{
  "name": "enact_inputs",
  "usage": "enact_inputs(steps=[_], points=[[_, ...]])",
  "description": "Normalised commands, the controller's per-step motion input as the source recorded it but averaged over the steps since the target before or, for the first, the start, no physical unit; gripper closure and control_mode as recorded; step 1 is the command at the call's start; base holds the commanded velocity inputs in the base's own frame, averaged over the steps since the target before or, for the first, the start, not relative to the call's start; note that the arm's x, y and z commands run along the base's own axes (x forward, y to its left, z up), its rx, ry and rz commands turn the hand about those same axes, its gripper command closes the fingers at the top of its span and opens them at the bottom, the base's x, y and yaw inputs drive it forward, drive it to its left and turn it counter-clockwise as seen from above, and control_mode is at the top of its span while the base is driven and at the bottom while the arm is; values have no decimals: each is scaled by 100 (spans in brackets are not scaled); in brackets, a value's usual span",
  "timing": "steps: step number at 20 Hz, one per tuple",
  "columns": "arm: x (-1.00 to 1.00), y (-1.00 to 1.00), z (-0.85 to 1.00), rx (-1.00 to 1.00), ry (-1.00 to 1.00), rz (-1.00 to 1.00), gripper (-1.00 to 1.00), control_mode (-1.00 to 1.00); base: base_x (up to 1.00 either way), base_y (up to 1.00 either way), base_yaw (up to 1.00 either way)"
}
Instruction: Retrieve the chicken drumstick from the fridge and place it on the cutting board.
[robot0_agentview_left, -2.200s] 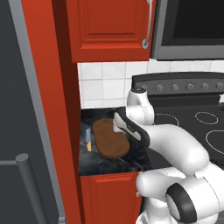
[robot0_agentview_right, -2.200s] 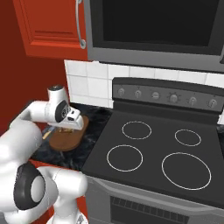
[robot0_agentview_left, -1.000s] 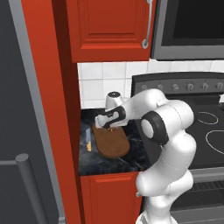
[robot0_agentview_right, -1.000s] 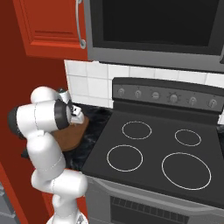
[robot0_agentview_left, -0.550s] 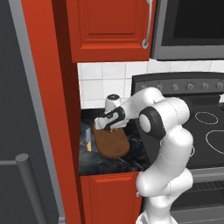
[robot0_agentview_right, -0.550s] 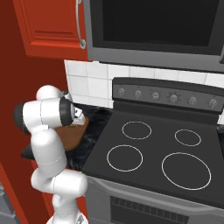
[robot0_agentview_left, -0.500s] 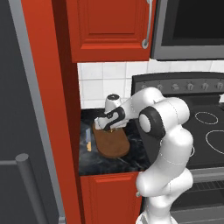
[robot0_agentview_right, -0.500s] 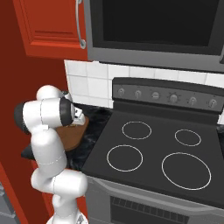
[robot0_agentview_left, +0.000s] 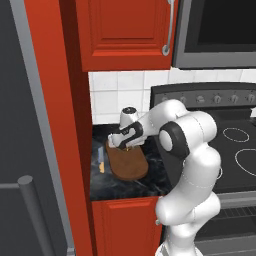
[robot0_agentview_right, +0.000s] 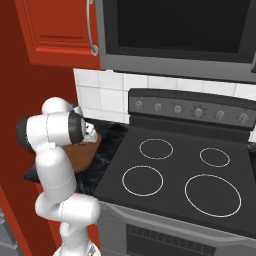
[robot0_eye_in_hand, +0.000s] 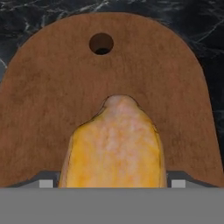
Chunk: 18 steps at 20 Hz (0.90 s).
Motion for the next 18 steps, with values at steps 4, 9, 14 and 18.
enact_inputs(steps=[4, 9, 14, 18], points=[[-4, -1, 36, 2, 2, 0, -100, -100, 0, 0, 0], [-32, -5, 42, 1, 1, 0, -100, -100, 0, 0, 0], [-53, -37, 9, 0, 13, 0, -100, -100, 0, 0, 0], [-92, -62, 26, 0, 9, 0, -100, -100, 0, 0, 0]])
